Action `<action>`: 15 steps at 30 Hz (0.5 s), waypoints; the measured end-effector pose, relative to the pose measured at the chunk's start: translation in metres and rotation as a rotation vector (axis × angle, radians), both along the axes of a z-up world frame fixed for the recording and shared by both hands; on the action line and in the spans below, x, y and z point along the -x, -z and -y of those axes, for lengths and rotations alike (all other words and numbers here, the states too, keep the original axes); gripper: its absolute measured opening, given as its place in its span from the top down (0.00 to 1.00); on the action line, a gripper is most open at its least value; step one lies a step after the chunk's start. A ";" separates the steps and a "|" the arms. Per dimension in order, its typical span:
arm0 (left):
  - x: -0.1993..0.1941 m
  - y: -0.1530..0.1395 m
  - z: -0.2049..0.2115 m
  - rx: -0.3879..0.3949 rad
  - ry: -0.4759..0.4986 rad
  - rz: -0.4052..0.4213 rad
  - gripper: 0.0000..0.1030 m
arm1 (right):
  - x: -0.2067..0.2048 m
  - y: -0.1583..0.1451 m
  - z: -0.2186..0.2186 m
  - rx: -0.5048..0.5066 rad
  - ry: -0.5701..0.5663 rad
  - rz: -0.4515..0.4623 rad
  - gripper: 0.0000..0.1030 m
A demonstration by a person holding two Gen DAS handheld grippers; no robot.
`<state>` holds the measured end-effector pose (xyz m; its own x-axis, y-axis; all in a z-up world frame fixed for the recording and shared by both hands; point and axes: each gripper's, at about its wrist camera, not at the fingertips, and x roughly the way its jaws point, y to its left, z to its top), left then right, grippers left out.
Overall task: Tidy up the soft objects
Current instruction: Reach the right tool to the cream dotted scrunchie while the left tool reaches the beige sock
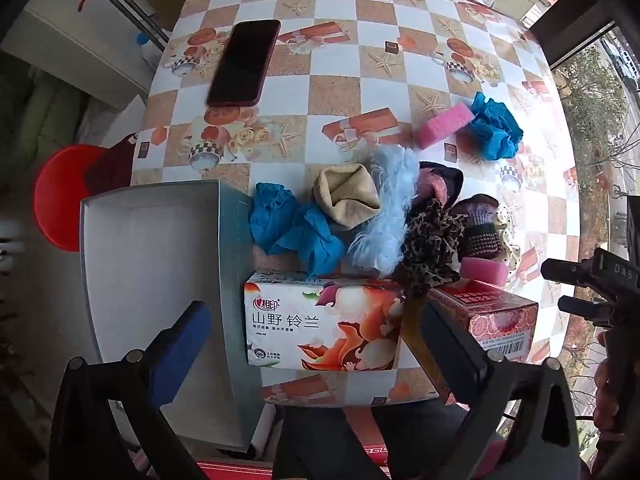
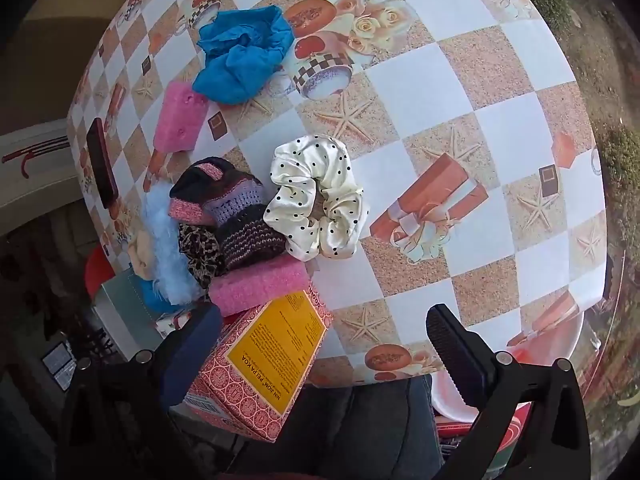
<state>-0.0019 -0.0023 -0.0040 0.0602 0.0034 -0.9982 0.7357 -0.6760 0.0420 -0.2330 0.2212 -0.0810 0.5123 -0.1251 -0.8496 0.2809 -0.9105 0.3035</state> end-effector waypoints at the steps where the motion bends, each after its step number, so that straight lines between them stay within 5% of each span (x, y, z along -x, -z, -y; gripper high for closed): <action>1: 0.002 0.004 0.002 -0.002 0.002 0.007 0.00 | 0.001 0.001 0.000 -0.005 -0.003 0.000 0.00; 12: 0.032 0.049 0.036 0.108 0.102 0.133 0.00 | 0.012 0.017 0.003 -0.042 -0.032 0.002 0.00; 15: 0.038 0.064 0.048 0.059 0.122 0.137 0.00 | 0.015 0.021 0.002 -0.048 -0.039 0.003 0.00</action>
<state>-0.0400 -0.0508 -0.0684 0.1918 -0.0709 -0.9789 0.6332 -0.7531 0.1786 -0.2476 0.2187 -0.1017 0.5186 -0.0640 -0.8526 0.3158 -0.9124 0.2605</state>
